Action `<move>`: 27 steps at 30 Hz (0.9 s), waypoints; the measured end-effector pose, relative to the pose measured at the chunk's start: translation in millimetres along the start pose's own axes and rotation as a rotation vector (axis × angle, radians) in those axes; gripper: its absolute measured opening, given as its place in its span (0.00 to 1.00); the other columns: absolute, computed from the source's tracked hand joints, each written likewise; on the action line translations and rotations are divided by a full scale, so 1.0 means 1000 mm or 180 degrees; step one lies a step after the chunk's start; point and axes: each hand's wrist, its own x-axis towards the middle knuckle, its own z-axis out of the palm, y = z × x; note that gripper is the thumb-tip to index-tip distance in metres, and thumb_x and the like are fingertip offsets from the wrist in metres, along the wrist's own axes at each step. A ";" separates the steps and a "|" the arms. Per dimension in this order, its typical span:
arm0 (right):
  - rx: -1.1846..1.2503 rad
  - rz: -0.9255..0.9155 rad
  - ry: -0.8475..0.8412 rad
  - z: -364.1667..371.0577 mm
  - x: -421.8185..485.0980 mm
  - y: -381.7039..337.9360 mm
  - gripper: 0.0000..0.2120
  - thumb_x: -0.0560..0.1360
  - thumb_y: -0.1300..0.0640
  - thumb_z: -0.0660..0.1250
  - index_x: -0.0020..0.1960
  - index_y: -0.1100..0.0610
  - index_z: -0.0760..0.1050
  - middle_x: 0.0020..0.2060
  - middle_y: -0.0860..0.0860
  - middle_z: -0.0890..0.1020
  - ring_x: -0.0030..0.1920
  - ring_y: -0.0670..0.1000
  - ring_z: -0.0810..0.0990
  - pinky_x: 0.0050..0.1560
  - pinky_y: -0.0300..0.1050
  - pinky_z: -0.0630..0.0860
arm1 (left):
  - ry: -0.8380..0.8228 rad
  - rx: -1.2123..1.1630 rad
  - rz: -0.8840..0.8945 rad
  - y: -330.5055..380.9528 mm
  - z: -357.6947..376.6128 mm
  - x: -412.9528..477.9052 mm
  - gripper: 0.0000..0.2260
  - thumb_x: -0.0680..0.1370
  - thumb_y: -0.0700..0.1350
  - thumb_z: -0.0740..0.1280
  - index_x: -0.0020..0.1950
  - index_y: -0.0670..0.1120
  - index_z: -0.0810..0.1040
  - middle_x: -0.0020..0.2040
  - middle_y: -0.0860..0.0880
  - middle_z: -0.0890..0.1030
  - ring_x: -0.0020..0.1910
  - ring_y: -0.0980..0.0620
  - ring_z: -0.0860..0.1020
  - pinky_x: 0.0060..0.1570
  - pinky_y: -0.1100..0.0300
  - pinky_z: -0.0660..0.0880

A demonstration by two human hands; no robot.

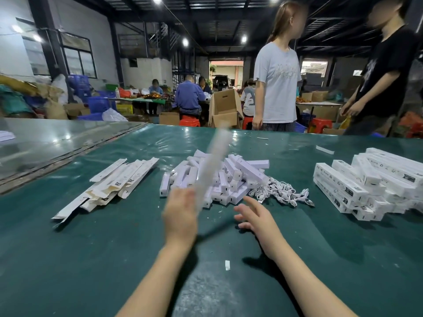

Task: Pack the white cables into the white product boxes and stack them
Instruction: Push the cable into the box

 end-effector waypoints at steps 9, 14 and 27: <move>0.2445 0.0699 0.0588 -0.016 -0.001 -0.002 0.02 0.75 0.64 0.62 0.45 0.64 0.71 0.28 0.56 0.82 0.26 0.51 0.81 0.26 0.42 0.78 | -0.1970 0.0005 0.1199 0.019 0.031 -0.030 0.09 0.72 0.48 0.69 0.52 0.53 0.81 0.39 0.61 0.73 0.40 0.61 0.73 0.41 0.70 0.69; 0.3284 0.0841 0.0537 -0.025 0.002 -0.002 0.09 0.78 0.61 0.59 0.49 0.66 0.74 0.36 0.57 0.84 0.40 0.54 0.83 0.35 0.45 0.81 | -0.1934 -0.0445 0.0104 0.013 0.030 -0.023 0.07 0.70 0.44 0.70 0.39 0.56 0.78 0.37 0.60 0.80 0.38 0.64 0.77 0.40 0.72 0.70; 0.2230 0.0526 -0.0386 -0.010 -0.003 -0.002 0.12 0.67 0.55 0.63 0.49 0.58 0.71 0.42 0.57 0.79 0.44 0.56 0.77 0.48 0.50 0.72 | -0.1372 -0.1235 -0.0428 0.025 0.033 -0.029 0.12 0.67 0.34 0.72 0.38 0.49 0.72 0.35 0.57 0.81 0.39 0.60 0.80 0.42 0.66 0.76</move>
